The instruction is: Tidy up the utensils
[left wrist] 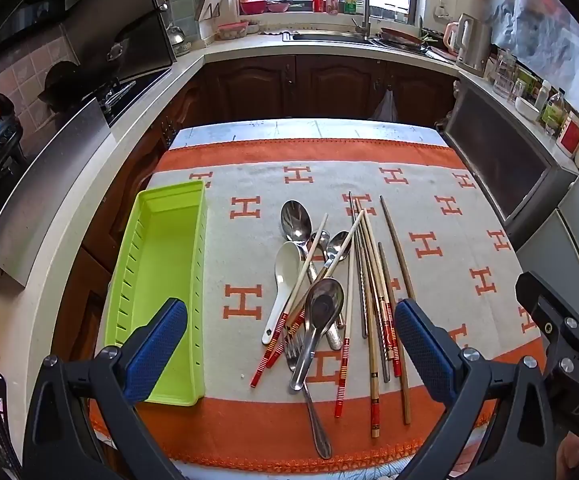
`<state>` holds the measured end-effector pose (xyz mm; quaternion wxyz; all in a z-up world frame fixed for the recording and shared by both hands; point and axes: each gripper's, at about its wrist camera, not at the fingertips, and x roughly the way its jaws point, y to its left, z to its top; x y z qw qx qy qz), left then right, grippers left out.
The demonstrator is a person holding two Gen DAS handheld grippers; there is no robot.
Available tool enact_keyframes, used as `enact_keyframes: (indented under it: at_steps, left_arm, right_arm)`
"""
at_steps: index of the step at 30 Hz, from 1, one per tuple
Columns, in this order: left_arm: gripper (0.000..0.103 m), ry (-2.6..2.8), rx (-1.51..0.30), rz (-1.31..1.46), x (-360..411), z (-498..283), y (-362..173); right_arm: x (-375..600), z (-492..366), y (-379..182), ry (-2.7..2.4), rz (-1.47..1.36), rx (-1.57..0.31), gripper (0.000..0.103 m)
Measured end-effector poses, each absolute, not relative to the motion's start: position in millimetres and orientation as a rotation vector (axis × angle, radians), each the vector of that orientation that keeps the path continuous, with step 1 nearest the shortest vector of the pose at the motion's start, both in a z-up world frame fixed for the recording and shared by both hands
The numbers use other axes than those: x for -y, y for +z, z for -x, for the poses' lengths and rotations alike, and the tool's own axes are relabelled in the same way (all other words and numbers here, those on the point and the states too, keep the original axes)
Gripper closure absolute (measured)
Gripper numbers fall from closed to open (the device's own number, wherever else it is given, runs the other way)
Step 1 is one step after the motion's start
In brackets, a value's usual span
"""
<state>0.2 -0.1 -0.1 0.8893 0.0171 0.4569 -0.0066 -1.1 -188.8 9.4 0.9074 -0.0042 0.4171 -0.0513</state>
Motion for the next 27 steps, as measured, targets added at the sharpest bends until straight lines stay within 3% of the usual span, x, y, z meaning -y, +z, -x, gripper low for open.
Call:
enact_keyframes:
  at_steps: [27]
  left_arm:
    - [0.001, -0.013, -0.961, -0.015, 1.5, 4.6, -8.2]
  right_arm:
    - [187.2, 2.2, 6.9, -0.088, 0.003, -0.866, 0.001]
